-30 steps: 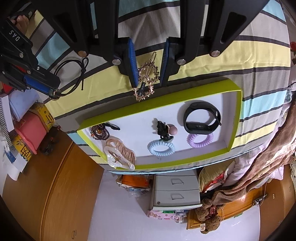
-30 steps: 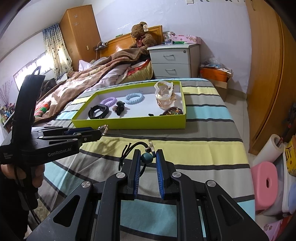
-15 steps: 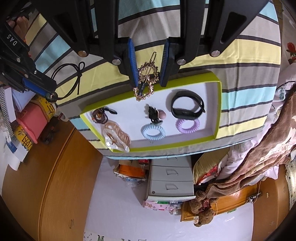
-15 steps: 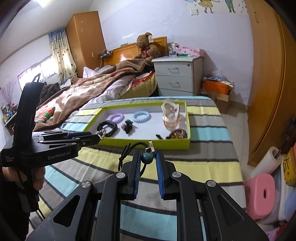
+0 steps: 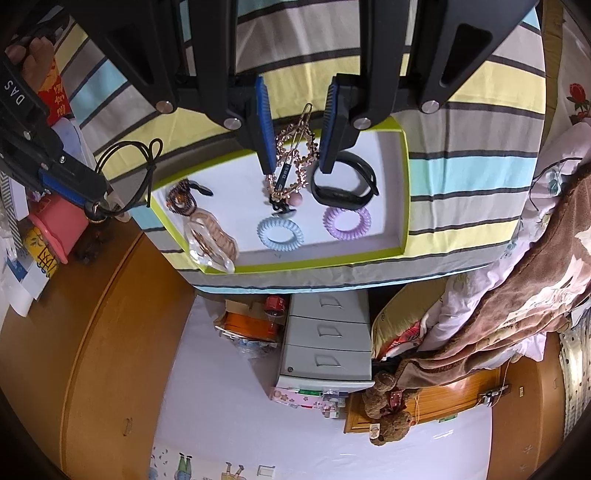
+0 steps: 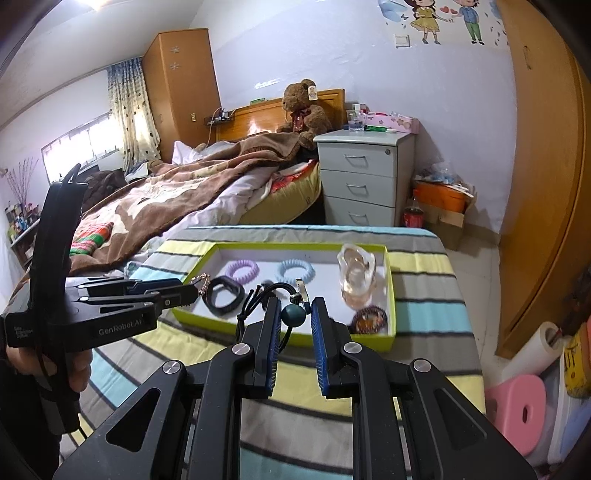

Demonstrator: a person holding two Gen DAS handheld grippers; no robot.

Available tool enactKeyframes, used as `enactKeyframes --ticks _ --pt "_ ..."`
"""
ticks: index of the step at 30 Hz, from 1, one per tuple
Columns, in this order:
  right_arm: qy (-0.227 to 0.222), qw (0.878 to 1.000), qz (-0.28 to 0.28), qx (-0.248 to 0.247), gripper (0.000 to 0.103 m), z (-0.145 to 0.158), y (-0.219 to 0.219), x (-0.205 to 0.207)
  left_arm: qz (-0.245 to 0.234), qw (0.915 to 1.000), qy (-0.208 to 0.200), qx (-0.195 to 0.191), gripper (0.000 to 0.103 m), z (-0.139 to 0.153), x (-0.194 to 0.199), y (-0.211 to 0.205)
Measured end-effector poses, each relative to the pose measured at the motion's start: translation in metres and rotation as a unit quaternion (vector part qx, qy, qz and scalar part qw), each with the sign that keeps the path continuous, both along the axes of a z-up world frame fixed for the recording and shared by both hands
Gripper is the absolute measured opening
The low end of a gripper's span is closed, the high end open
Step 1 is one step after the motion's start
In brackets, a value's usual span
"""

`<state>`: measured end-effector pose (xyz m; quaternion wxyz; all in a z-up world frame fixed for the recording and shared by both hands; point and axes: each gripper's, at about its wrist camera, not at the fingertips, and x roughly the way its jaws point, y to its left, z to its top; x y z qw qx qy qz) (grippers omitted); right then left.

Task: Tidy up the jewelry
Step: 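Carry the gold pendant and black cord over the green box with both tools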

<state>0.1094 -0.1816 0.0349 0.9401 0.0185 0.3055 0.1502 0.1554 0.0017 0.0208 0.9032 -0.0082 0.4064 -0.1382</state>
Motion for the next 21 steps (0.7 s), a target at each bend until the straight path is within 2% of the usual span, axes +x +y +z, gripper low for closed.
enactKeyframes --ticks 10,21 --pt "0.010 1.000 -0.003 -0.011 0.017 -0.007 0.010 0.031 0.006 1.0000 0.007 -0.001 0.025 0.000 0.031 0.008" --pt "0.051 0.998 0.002 -0.020 0.017 -0.034 0.019 0.066 0.010 0.9997 0.020 -0.007 0.025 -0.007 0.078 0.007"
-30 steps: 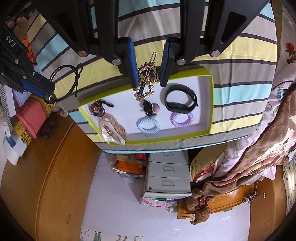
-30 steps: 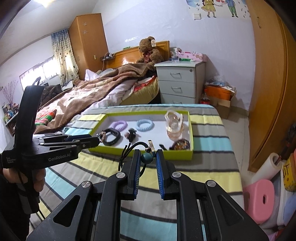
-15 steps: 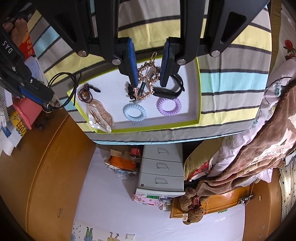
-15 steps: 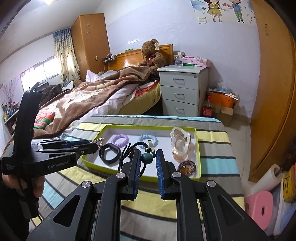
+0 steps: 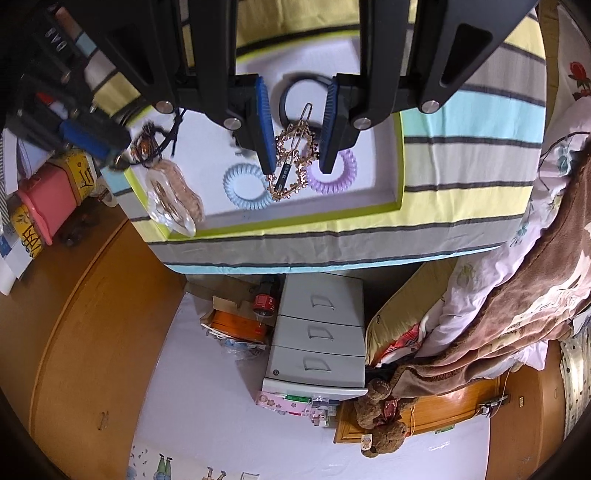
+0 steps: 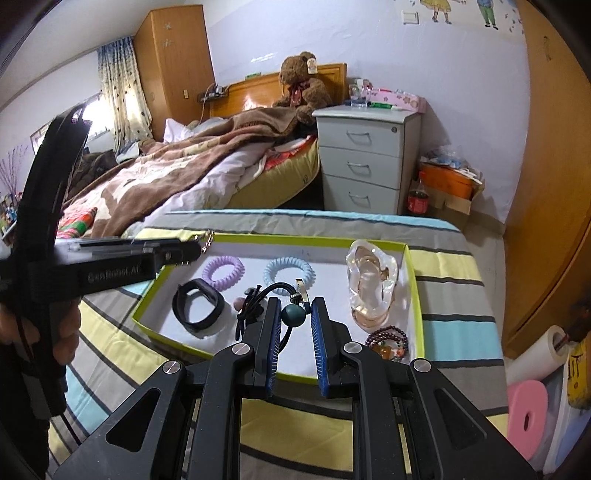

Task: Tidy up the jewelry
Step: 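Carry the gold pendant and black cord over the green box with both tools, then lower both items into the box and open both tools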

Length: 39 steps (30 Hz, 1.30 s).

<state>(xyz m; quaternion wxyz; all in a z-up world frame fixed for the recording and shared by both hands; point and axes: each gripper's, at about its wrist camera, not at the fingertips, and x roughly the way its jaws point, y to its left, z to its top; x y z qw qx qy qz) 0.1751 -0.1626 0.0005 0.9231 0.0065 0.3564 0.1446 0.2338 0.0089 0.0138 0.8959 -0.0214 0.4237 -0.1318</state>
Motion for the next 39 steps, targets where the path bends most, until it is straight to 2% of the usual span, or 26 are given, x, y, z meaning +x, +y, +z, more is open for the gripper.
enactKeyframes --ticks 17,31,39 --pt "0.048 0.999 0.009 -0.018 0.017 -0.031 0.005 0.025 -0.007 0.9991 0.040 0.016 0.025 -0.033 0.051 -0.022" --pt "0.065 0.997 0.011 -0.049 0.017 -0.042 0.012 0.032 -0.005 0.9979 0.060 0.026 0.025 -0.050 0.062 -0.027" --pt "0.075 0.995 0.008 -0.062 0.017 -0.048 0.014 0.035 -0.010 0.9978 0.056 0.035 0.025 -0.050 0.063 -0.033"
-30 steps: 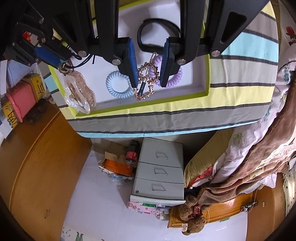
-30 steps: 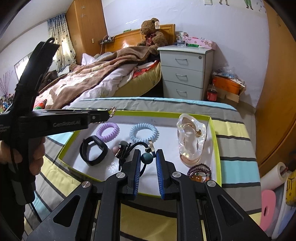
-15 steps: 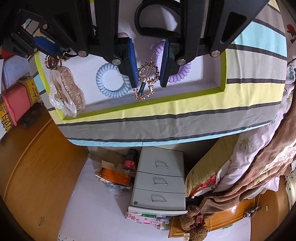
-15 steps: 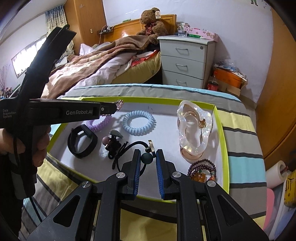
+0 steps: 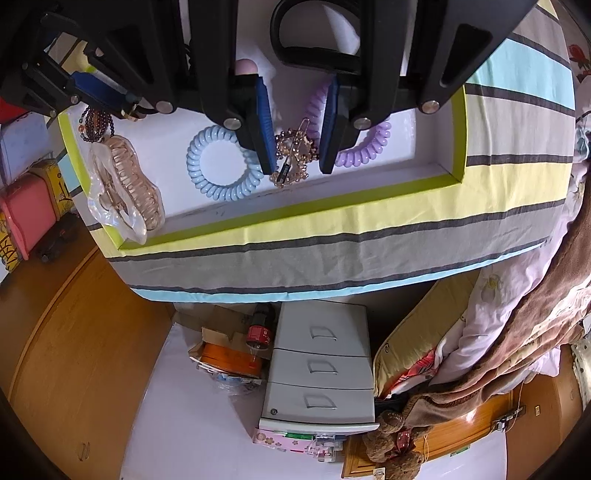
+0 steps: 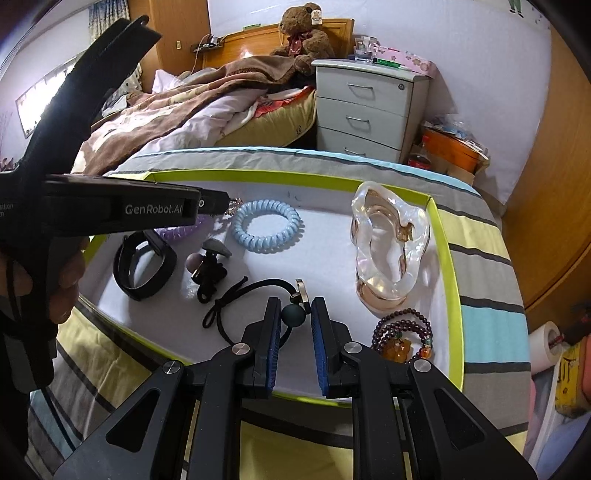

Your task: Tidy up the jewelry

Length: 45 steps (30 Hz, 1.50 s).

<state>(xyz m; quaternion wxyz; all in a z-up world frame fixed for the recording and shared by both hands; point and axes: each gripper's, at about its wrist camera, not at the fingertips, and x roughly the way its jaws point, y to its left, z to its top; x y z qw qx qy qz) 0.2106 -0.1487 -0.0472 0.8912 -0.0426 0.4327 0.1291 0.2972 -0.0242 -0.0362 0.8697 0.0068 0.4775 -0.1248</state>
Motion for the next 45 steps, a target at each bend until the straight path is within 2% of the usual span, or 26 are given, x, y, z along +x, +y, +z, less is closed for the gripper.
enactKeyframes --ticks 13,17,25,29,31,45 --pt "0.001 1.000 -0.005 -0.007 0.017 -0.001 0.000 0.002 0.005 1.0000 0.003 -0.005 0.026 -0.001 0.000 0.003" --pt "-0.001 1.000 -0.005 -0.008 0.017 -0.001 -0.001 0.002 0.003 1.0000 0.003 -0.004 0.031 0.000 -0.001 0.002" --pt "-0.007 1.000 -0.013 -0.002 0.020 0.002 -0.005 -0.002 0.007 1.0000 0.001 -0.003 0.036 0.002 -0.006 0.002" --pt "-0.013 1.000 -0.016 0.004 0.033 0.007 -0.006 -0.005 0.014 0.9999 -0.003 0.002 0.043 0.006 -0.010 0.004" --pt "-0.015 1.000 -0.017 0.008 0.033 0.009 -0.006 -0.007 0.015 0.9999 -0.005 0.001 0.043 0.008 -0.013 0.005" --pt "-0.039 0.998 -0.032 0.033 0.035 0.028 -0.010 -0.029 0.055 0.9972 -0.050 0.011 0.047 0.034 -0.056 0.019"
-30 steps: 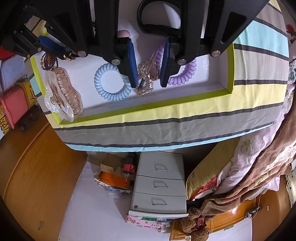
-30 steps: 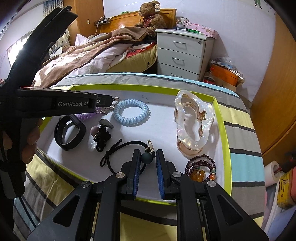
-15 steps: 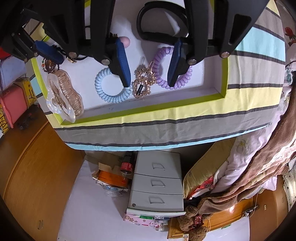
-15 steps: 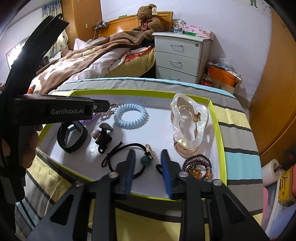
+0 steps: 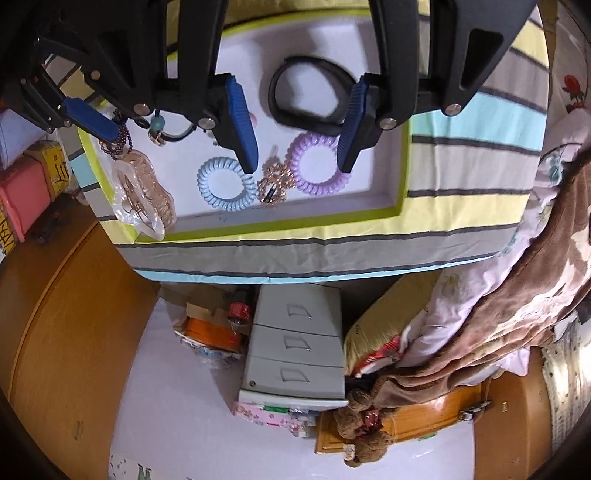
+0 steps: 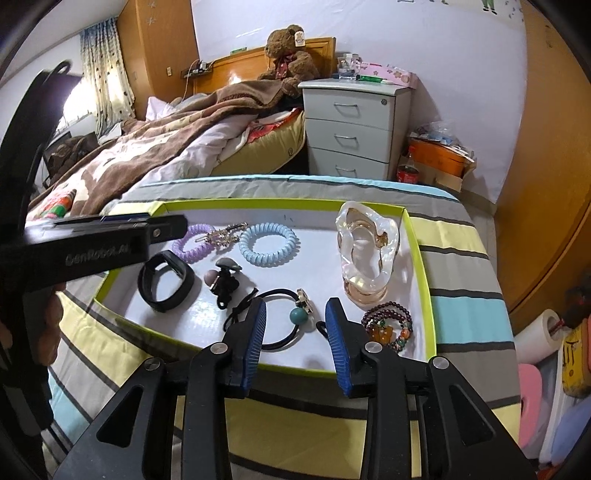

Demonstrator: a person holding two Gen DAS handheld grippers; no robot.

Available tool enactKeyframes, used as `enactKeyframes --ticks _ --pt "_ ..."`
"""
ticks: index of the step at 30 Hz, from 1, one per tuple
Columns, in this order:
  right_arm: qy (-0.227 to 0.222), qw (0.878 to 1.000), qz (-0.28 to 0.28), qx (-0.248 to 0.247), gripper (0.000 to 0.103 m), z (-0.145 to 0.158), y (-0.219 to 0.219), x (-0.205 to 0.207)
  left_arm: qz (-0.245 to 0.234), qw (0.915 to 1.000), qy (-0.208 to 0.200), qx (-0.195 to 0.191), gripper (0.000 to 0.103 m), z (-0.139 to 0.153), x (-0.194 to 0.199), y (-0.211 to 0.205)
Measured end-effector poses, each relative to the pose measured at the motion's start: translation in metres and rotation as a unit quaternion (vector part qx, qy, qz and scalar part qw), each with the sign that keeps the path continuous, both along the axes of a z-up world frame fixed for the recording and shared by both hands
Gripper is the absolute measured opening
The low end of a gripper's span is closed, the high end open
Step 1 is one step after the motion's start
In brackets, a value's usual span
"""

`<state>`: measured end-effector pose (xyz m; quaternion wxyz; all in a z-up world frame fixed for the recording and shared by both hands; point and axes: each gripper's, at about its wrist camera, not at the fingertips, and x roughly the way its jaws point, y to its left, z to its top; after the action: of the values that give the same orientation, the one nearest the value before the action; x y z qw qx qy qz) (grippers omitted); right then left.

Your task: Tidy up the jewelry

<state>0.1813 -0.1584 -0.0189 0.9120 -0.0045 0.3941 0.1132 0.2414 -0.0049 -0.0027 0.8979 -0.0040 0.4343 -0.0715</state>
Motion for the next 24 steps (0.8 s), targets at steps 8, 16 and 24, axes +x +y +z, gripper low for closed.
enactKeyframes --ticks 8,16,24 --pt "-0.022 1.000 -0.009 0.012 0.035 0.014 0.001 -0.022 0.029 0.9992 -0.025 0.006 0.047 0.008 -0.041 0.013" --pt "-0.040 0.999 -0.028 0.017 0.035 0.022 0.000 -0.041 0.043 0.9980 -0.043 0.017 0.047 0.013 -0.076 0.016" --pt "-0.059 0.997 -0.041 0.010 0.044 0.025 0.001 -0.059 0.036 0.9968 -0.057 0.043 0.047 0.009 -0.107 0.006"
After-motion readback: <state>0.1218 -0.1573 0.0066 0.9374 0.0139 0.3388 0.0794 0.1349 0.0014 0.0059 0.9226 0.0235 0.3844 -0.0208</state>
